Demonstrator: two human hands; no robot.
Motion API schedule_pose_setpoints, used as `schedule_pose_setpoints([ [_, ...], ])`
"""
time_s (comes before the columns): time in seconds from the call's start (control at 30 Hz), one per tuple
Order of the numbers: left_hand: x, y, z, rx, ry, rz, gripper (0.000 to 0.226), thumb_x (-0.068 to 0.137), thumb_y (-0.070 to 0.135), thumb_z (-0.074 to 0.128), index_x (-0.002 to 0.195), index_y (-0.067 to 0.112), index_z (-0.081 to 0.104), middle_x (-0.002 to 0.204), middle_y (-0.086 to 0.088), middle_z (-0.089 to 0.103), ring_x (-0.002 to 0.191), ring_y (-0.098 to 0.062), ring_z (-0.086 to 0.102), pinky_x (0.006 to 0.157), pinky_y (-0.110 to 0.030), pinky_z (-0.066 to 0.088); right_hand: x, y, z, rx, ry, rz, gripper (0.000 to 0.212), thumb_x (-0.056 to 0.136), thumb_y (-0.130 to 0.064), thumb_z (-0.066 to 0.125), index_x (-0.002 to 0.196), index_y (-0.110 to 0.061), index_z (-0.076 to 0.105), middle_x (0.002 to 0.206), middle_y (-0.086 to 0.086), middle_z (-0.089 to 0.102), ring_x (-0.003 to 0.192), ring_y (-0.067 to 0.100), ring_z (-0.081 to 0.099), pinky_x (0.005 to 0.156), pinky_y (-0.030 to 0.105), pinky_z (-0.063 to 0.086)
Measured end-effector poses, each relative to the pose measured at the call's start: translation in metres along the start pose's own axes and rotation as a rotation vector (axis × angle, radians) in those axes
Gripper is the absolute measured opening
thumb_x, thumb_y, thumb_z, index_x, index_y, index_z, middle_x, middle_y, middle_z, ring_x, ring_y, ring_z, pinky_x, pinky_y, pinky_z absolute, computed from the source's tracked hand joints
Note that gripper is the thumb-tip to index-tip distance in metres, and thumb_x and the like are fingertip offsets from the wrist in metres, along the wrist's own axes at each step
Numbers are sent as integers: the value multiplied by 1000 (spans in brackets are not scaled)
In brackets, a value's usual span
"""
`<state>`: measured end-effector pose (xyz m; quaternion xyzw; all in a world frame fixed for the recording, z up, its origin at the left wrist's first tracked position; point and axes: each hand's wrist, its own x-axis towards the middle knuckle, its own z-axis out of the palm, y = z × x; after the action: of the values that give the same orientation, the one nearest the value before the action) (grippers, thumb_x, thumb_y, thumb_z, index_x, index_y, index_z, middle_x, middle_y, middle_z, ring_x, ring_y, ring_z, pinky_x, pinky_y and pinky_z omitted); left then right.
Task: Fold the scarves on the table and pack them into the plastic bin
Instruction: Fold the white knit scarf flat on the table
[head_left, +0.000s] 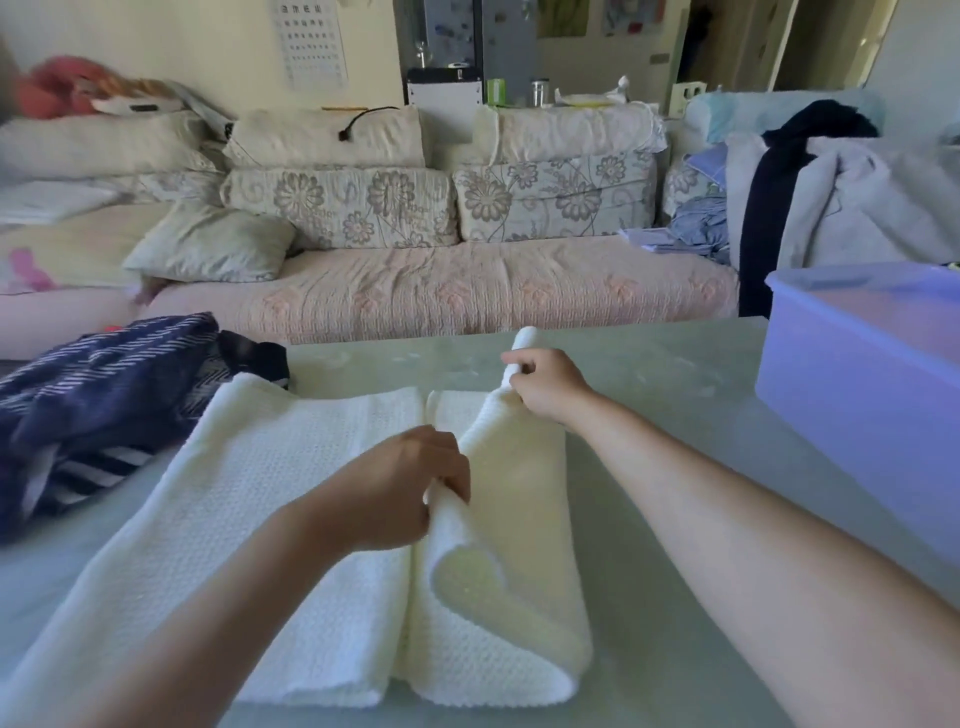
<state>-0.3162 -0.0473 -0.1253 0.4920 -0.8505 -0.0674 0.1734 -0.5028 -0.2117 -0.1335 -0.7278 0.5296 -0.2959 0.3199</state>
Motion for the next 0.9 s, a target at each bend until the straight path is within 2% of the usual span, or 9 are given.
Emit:
schedule_pose_setpoints([
  [0.17,-72,-47,-43,64,81,-188,32,70,0,69,74,32,68,78,20,60,82,1,52,69,-17,44,4,-88,77,-45,-88,-84,44,94,-13,47,135,-18,62,142,7,57,127,26,54,104,37,46],
  [0.3,-132,-82,-73,94,136,-312,34,71,4,67,72,38,67,80,23,59,84,3,52,73,-23,47,5,-155,137,-132,-194,-175,50,94,-19,45,143,-25,52,151,6,47,134,29,48,108,42,43],
  [0.4,-172,-113,-77,151,-10,-512,39,80,9,66,77,48,66,90,22,57,90,1,50,85,-26,47,-3,-182,179,-240,-351,-231,56,97,-21,47,151,-22,38,154,10,41,134,30,46,108,40,42],
  [0.5,-193,-132,-65,92,-203,-700,58,86,0,49,87,56,63,104,22,52,102,-4,52,93,-27,46,-18,-175,211,-360,-531,-165,73,96,-20,45,159,-34,10,158,4,33,129,30,48,100,40,44],
  [0.6,-188,-134,-51,19,-149,-716,57,86,-1,39,111,45,62,113,17,52,109,-11,52,92,-28,46,-32,-152,229,-556,-470,-266,53,100,-26,32,153,-30,31,154,0,40,138,26,40,114,46,26],
  [0.7,-177,-137,-40,99,1,-612,41,96,31,54,134,45,48,139,9,45,128,-16,41,103,-33,38,-40,-124,230,-681,-337,-308,49,99,-40,28,146,-31,41,157,2,33,146,23,27,115,56,14],
  [0.8,-171,-142,-27,160,-144,-691,72,85,71,49,148,53,19,163,6,10,149,-21,9,120,-49,8,-48,-98,216,-724,-282,-167,57,96,-59,23,151,-42,27,165,1,13,151,22,10,113,68,-1],
  [0.87,-168,-143,-15,209,-216,-782,91,73,89,37,149,55,2,164,5,-1,151,-22,-5,115,-62,-9,-56,-80,200,-699,-309,-102,63,94,-67,19,153,-46,15,167,-4,2,153,18,0,111,71,-4],
  [0.9,-168,-145,-10,203,-217,-820,97,67,94,33,148,55,-2,164,6,0,151,-22,-6,113,-66,-9,-58,-73,196,-677,-326,-86,65,93,-70,18,154,-48,10,167,-7,-3,153,15,-5,112,70,-5],
])
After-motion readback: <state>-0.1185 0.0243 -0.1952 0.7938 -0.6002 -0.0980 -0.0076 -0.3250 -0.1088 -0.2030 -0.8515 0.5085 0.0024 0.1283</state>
